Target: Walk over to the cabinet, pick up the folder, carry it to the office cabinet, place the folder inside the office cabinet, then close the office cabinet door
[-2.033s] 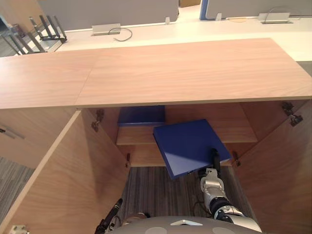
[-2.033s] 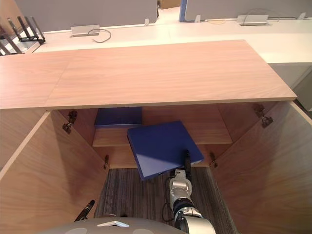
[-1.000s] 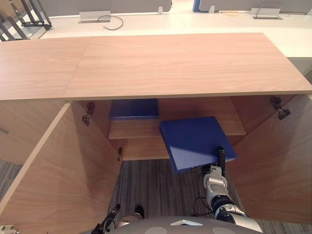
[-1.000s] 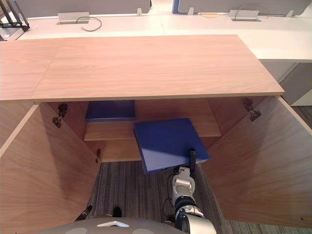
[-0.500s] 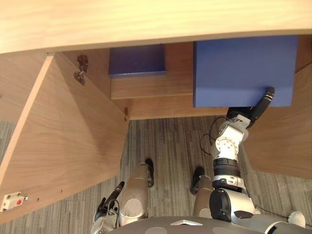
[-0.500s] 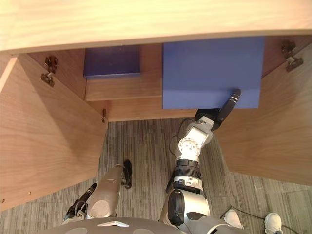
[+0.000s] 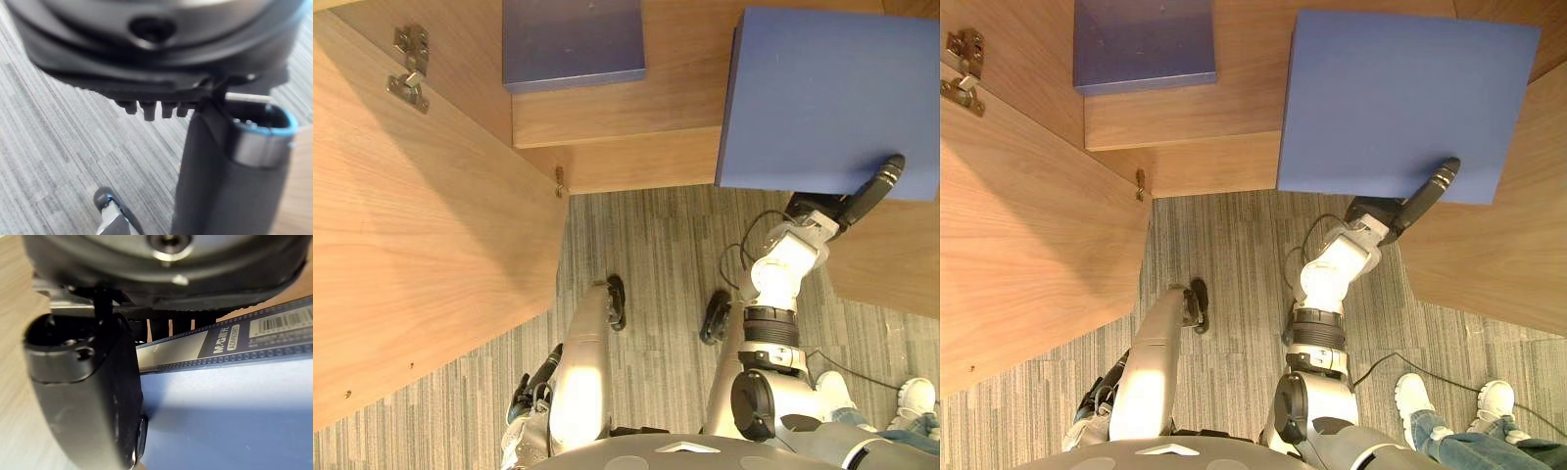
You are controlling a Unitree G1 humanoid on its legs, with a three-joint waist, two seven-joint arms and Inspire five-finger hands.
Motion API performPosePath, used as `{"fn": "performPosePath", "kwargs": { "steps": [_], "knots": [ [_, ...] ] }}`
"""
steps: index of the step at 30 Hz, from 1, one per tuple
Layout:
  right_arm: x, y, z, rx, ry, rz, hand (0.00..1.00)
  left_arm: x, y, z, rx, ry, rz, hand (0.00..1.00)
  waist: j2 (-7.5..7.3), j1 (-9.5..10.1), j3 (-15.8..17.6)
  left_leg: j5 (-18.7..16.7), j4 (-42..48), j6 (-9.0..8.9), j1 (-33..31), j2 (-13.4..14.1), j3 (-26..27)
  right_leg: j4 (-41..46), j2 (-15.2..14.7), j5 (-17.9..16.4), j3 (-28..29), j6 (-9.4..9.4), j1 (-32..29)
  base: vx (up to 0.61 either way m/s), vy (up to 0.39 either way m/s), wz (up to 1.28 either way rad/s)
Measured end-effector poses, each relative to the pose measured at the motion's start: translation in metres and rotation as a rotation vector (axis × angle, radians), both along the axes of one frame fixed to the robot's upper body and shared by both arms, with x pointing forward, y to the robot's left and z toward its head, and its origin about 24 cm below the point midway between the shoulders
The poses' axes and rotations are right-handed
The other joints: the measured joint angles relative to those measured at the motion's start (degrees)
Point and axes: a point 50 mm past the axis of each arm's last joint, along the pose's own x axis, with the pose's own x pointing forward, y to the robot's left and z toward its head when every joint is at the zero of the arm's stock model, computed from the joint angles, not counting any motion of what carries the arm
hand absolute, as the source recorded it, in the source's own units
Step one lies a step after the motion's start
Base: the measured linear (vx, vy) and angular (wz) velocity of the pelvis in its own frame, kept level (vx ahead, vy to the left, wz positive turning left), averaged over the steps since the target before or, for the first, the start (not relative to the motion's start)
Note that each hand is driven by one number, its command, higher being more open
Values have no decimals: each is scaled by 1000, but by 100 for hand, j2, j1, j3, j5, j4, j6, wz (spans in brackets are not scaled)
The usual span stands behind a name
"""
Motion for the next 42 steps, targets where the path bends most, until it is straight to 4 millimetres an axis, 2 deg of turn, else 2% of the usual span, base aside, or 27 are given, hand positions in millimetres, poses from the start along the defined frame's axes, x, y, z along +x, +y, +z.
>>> {"fn": "performPosePath", "kwargs": {
  "steps": [4, 5, 6, 8, 12, 13, 15, 18, 22, 27, 31, 34, 35, 42],
  "knots": [
    [26, -3, 44, -56, -57, 31, 0, 1, 0, 1, 1, -6, -2, 100, 19, -18, 75, 2, 109, -1, -199, 9, -37, 111, 0, -2, 7, -6, -188, -32, -10, 1],
    [36, -5, 63, -82, -68, 47, 0, 2, 0, 1, 2, -10, -3, 100, 20, -15, 112, 4, 126, -2, -251, 9, -43, 128, -1, 0, 8, -5, -235, -37, 1, 3],
    [40, -6, 73, -95, -73, 59, 0, 2, 0, 1, 1, -11, -4, 100, 22, -15, 117, 9, 127, -7, -289, 9, -49, 127, -1, 3, 4, -3, -266, -38, 0, 3],
    [55, -6, 114, -141, -103, 102, 0, 3, -1, 1, 1, -12, -5, 100, 42, 6, 144, 61, 134, 23, -412, 8, -81, 124, -2, 20, -29, 1, -357, -20, 2, 5],
    [64, -6, 162, -181, -131, 147, 0, 6, -4, 2, 1, -20, -28, 100, 70, 146, 175, 99, 107, -4, -495, -17, -150, 124, -25, 16, -116, -9, -398, 19, -2, 7],
    [64, -6, 168, -185, -136, 149, 0, 7, -4, 2, 2, -21, -32, 100, 81, 152, 182, 114, 95, -8, -518, -35, -177, 125, -40, 13, -146, -12, -403, 24, -7, 25],
    [63, -13, 192, -204, -151, 138, 0, 11, -6, 3, 1, -31, -46, 100, 155, 170, 242, 231, -25, -19, -580, -189, -276, 127, -180, 2, -264, -13, -404, 15, -11, 38],
    [59, -23, 214, -197, -153, 114, 0, 15, -7, 5, 2, -43, -31, 100, 233, 228, 365, 373, -198, -23, -600, -333, -338, 116, -330, -5, -375, -14, -393, -18, -14, 32],
    [56, -33, 222, -142, -144, 101, 0, 13, -7, 5, 12, -24, -5, 100, 273, 288, 389, 486, -312, -32, -678, -436, -439, 109, -412, -20, -489, -24, -413, -33, -2, 22],
    [41, -50, 246, -118, -190, 43, 0, 13, -10, 4, 6, -19, -6, 100, 372, 307, 521, 555, -277, -31, -893, -570, -523, 287, -558, -98, -542, -28, -590, -31, 17, 18],
    [28, -65, 262, -115, -223, -4, 0, 3, -9, 1, 9, 7, -2, 100, 422, 321, 567, 554, -76, -40, -1166, -594, -546, 582, -637, -202, -527, -60, -861, -35, 18, 9],
    [22, -74, 267, -117, -232, -39, 0, -5, -8, -1, 8, 30, 3, 100, 430, 321, 573, 542, 62, -59, -1311, -603, -580, 795, -686, -294, -514, -87, -1021, -57, 13, 7],
    [21, -76, 267, -116, -233, -43, 100, -6, -9, -2, 7, 36, 3, 100, 433, 321, 574, 540, 85, -63, -1325, -604, -584, 832, -696, -312, -512, -92, -1040, -64, 5, 6],
    [19, -74, 271, -155, -212, -62, 100, -10, -12, -4, 6, 64, -8, 100, 438, 298, 576, 567, 134, -123, -1430, -568, -604, 1008, -674, -374, -466, -126, -1224, -55, 10, -1]
  ]
}}
